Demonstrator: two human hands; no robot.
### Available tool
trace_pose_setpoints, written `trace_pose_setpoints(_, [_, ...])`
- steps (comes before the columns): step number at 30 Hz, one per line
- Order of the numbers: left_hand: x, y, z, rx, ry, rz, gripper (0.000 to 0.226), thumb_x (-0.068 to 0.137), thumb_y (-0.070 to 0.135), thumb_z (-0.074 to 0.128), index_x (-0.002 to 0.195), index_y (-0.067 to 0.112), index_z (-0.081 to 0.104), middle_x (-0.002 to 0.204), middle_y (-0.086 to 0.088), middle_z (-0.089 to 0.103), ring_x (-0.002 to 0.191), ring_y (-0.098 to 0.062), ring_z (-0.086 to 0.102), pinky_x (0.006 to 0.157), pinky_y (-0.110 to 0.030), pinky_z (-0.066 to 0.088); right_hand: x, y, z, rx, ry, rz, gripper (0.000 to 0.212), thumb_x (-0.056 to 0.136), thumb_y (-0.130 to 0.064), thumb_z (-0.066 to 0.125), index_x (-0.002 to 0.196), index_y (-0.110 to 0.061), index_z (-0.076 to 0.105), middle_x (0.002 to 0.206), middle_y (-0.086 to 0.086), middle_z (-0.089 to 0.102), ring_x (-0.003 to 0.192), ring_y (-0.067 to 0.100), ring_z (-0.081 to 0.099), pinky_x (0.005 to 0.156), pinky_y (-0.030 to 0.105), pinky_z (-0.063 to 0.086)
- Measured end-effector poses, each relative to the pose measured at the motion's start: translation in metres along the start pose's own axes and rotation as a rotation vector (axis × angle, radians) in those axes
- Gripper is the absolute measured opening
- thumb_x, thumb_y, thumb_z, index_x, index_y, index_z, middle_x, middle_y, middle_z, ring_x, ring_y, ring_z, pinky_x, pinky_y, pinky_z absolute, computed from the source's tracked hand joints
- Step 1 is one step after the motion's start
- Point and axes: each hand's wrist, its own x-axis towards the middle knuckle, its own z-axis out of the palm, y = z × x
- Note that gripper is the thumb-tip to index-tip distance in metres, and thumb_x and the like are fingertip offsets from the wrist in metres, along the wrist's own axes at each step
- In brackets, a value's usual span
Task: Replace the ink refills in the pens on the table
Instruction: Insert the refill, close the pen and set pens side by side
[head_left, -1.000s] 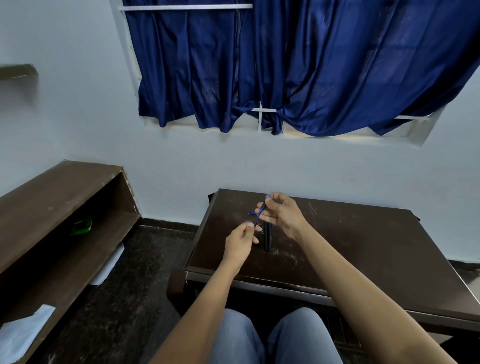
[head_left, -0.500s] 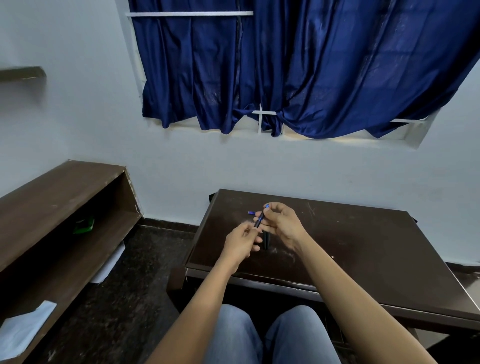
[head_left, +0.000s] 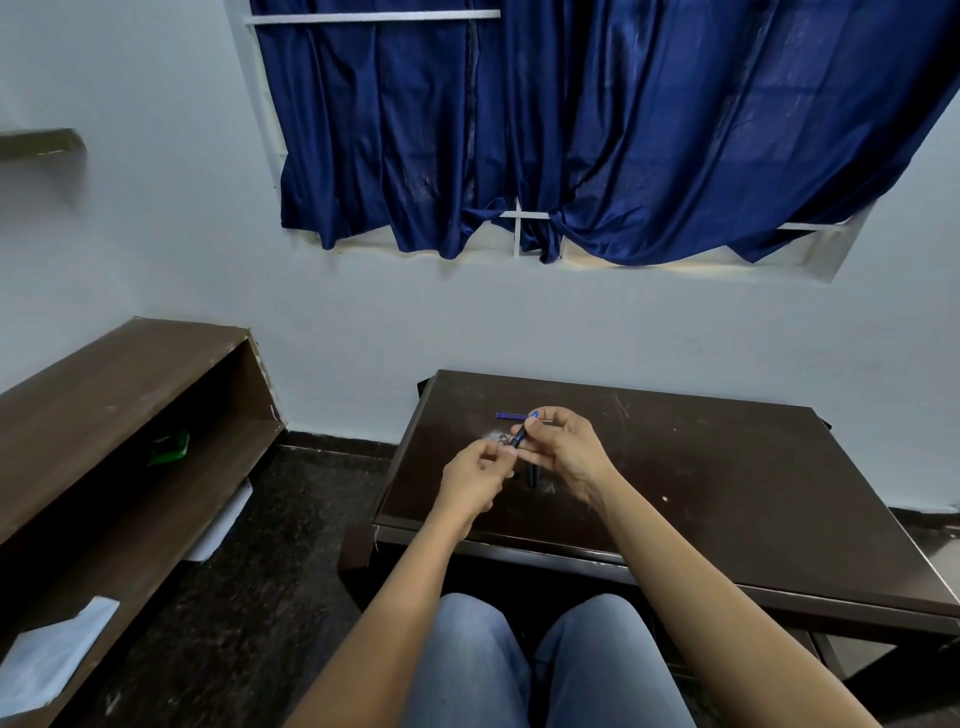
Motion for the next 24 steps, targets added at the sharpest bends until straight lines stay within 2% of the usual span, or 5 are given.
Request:
trace_pose_setpoints(3, [-0.001,0.000,0.001,-0.037,0.000,-0.035,0.032,0.098,0.034,0.045,0.096,0.014,0.071,0.077,0.003,0.066,0.058,-0.006,0.048,0.045,-0.016,0.036,-0.001,0.003,0.001,0.011,0.007,-0.007,0.011,0.095,-0.006,0.055,0.104,-0.001,0.055,0.098,0.019,0.068,0.073,0.018,0.072,0.070,0.028,0.061])
trace_pose_setpoints(8, [0.001,-0.005,-0.002,0.031,0.029,0.040,0.013,0.090,0.029,0.063,0.098,0.019,0.063,0.086,-0.001,0.066,0.065,-0.007,0.054,0.054,-0.019,0.042,0.000,0.006,-0.001,-0.015,0.025,-0.002,0.010,0.094,-0.007,0.057,0.103,-0.002,0.056,0.100,0.019,0.069,0.076,0.018,0.072,0.070,0.028,0.061])
trace_pose_setpoints(13, [-0.001,0.002,0.000,-0.082,-0.030,-0.111,0.038,0.098,0.040,0.044,0.098,0.012,0.071,0.087,-0.003,0.075,0.068,-0.007,0.067,0.047,-0.013,0.045,0.000,0.008,0.000,-0.009,0.036,0.007,0.007,0.094,-0.007,0.057,0.100,-0.003,0.057,0.094,0.016,0.069,0.074,0.018,0.071,0.069,0.027,0.061])
trace_pose_setpoints(18, [0.002,-0.002,-0.001,-0.032,0.028,-0.002,0.025,0.085,0.029,0.070,0.102,0.012,0.064,0.085,-0.003,0.068,0.060,-0.004,0.058,0.048,-0.015,0.043,0.001,0.009,0.001,-0.017,0.040,0.014,0.006,0.094,-0.008,0.058,0.098,-0.005,0.058,0.091,0.013,0.072,0.073,0.015,0.072,0.070,0.029,0.061])
trace_pose_setpoints(24, [0.000,0.005,0.000,-0.050,-0.052,-0.143,0.044,0.099,0.042,0.043,0.097,0.009,0.073,0.083,-0.005,0.076,0.068,-0.010,0.071,0.046,-0.013,0.046,-0.001,0.009,0.004,0.008,0.030,0.014,0.004,0.094,-0.007,0.057,0.096,-0.004,0.058,0.085,0.012,0.071,0.069,0.014,0.071,0.063,0.024,0.059])
